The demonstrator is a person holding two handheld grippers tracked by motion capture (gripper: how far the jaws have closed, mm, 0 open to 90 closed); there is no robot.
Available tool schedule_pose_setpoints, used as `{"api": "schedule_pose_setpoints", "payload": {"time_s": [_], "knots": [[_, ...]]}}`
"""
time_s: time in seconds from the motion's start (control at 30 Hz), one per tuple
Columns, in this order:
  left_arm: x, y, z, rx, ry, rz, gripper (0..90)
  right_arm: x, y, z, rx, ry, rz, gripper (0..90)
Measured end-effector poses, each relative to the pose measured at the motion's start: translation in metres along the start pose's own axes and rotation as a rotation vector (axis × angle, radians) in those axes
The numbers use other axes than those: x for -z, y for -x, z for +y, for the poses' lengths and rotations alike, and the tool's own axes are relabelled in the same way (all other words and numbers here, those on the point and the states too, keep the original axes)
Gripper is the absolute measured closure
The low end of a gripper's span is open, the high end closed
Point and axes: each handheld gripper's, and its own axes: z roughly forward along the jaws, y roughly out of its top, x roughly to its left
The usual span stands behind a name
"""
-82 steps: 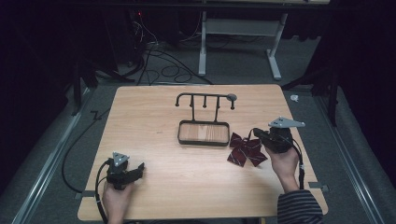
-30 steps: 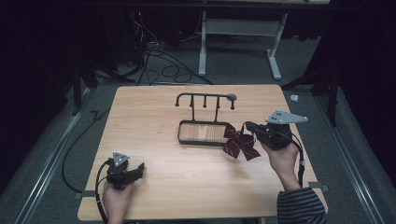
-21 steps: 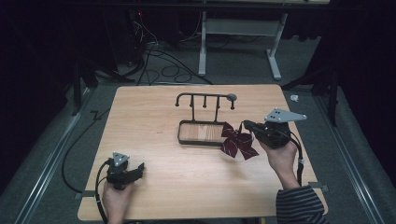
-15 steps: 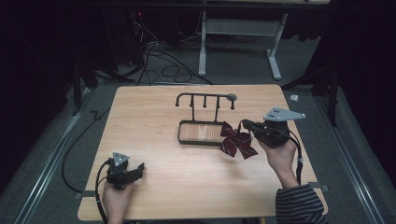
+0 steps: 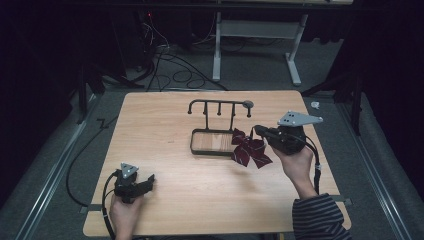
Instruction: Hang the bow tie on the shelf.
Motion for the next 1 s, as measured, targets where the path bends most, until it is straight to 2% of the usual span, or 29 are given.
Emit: {"api": "schedule_pose_setpoints", "payload": {"time_s": [1.0], "knots": [[0.000,0.000,0.000,0.002,-0.001,-0.001,27.8,-0.016,-0.009,0.021,0.028,0.001,0.053,90.0]]}}
